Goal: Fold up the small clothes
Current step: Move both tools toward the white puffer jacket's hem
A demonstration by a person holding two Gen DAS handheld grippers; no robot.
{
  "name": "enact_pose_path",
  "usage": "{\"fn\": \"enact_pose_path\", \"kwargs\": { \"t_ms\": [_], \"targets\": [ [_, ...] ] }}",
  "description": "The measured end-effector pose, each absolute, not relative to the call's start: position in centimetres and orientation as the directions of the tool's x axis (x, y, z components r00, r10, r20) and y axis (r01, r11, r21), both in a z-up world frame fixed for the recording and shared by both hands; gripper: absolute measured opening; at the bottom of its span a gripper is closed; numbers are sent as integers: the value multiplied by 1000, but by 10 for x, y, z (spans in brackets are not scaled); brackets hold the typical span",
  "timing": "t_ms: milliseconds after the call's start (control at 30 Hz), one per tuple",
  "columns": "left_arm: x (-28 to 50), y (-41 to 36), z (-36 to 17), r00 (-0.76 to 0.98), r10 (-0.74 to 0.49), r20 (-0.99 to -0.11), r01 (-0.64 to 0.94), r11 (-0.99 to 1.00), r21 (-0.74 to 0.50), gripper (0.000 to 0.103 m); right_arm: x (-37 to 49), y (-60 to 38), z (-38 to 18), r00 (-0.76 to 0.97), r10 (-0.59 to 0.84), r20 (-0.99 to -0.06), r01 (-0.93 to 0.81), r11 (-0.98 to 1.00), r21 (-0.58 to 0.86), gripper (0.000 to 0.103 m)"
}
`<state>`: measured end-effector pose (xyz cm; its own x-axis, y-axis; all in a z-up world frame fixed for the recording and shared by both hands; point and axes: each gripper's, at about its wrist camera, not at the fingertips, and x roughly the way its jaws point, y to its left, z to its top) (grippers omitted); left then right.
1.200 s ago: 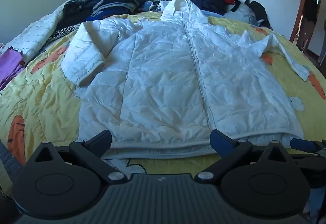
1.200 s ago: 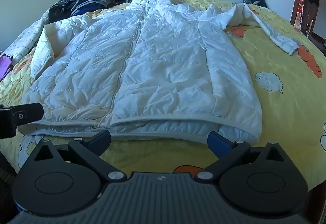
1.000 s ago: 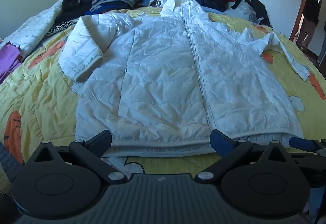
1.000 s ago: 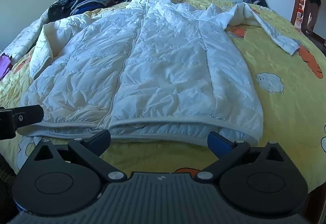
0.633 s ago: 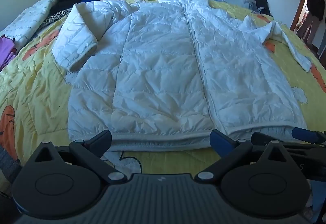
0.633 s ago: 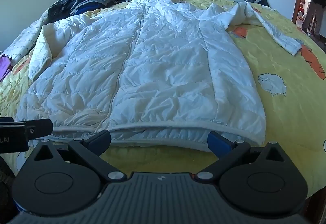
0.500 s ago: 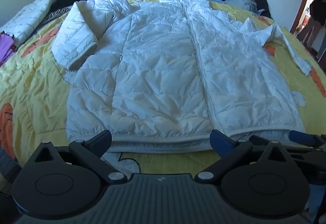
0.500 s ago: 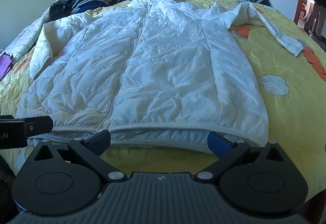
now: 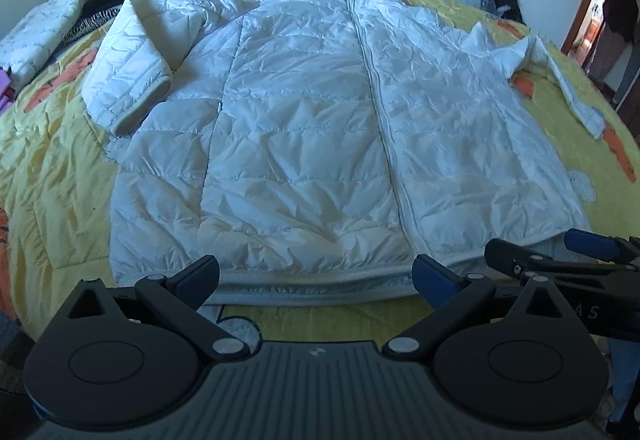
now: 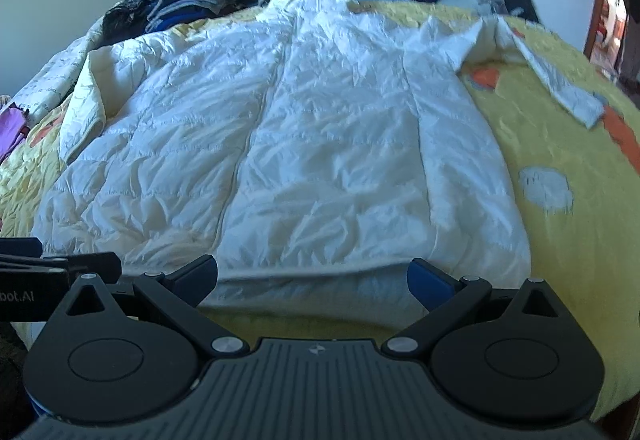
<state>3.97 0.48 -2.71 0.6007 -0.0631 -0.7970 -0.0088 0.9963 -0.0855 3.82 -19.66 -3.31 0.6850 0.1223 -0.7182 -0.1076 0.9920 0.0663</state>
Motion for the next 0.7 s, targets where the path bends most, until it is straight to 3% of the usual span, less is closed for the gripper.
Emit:
{"fn": "enact_pose_path", "kwargs": {
  "t_ms": [700],
  "targets": [
    [79, 19, -35, 542, -32, -840, -81, 993, -90, 103, 76, -189, -26, 689, 154, -708, -168, 984, 51, 103]
  ]
}}
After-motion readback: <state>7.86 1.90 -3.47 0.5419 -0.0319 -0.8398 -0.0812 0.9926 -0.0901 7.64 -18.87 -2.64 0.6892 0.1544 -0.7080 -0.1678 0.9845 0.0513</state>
